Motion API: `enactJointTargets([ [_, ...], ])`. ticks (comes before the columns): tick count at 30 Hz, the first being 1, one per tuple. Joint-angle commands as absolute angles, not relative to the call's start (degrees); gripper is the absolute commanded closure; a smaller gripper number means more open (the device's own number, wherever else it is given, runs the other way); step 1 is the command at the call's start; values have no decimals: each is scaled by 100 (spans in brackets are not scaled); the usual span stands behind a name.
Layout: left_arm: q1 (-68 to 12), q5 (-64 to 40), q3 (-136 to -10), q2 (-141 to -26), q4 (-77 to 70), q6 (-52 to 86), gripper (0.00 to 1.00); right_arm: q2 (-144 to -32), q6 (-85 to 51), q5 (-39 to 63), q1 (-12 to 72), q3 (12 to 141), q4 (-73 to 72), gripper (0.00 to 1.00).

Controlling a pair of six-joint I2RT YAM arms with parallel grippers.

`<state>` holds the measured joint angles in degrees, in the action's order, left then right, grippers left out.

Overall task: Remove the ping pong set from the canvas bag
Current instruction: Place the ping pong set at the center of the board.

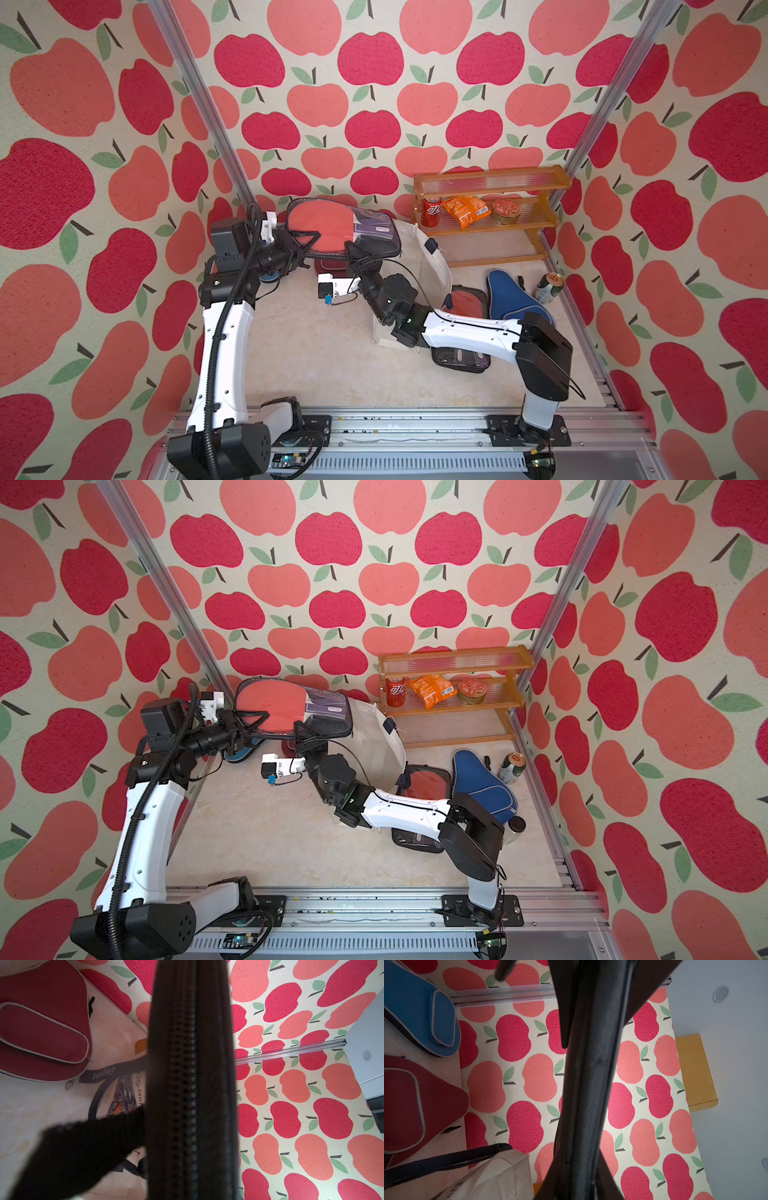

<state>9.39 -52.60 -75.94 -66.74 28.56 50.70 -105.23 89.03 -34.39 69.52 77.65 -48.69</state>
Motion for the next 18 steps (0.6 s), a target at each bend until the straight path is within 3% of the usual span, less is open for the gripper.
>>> enactJointTargets([
  [1, 973, -4763, -7495, -6562, 2297, 5023, 91, -10328, 9193, -3170, 7110, 7986, -5194, 75],
  [5, 1088, -4607, -7432, -6427, 2039, 5090, 95, -10229, 9100, -3225, 7187, 7881, -5238, 39],
  [8, 1315, -4642, -7357, -6351, 1748, 5297, 96, -10171, 9097, -3234, 7247, 7818, -5338, 21],
  [12, 1624, -4858, -7359, -6329, 1374, 5577, 96, -10062, 9013, -3228, 7297, 7780, -5364, 9],
  [18, 2123, -4780, -7385, -6275, 1369, 5678, 96, -9565, 8231, -3331, 7324, 7534, -5188, 6],
])
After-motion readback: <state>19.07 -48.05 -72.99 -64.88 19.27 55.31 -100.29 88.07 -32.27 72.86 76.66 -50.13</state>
